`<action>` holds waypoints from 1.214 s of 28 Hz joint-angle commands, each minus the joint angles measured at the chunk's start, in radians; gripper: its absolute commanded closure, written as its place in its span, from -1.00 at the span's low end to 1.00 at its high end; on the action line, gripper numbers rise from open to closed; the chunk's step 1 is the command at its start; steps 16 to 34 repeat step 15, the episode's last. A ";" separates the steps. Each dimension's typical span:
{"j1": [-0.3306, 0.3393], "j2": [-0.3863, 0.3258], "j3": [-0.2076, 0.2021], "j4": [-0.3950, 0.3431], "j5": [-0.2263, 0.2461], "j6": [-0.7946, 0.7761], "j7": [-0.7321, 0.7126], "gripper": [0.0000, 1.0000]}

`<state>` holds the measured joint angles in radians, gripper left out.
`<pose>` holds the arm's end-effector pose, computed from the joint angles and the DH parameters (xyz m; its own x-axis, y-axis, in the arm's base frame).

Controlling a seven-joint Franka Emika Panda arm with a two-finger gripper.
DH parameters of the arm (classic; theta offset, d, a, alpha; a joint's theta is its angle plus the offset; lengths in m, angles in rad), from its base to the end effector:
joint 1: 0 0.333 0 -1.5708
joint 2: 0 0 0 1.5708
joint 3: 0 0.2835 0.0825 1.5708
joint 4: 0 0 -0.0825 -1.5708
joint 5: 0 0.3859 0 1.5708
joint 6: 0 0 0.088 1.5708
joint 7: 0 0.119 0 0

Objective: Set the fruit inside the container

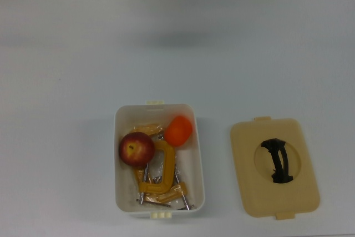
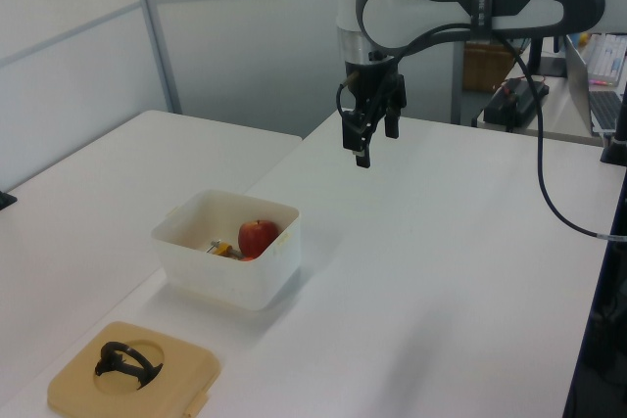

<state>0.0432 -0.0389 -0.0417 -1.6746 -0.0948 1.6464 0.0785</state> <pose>0.5512 -0.0101 0.5592 0.9974 -0.0694 0.0176 -0.0708 -0.9933 0.0917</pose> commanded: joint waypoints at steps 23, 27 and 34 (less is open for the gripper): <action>-0.020 -0.009 0.002 0.024 0.047 -0.007 -0.031 -1.00; -0.020 -0.009 0.002 0.024 0.047 -0.007 -0.031 -1.00; -0.020 -0.009 0.002 0.024 0.047 -0.007 -0.031 -1.00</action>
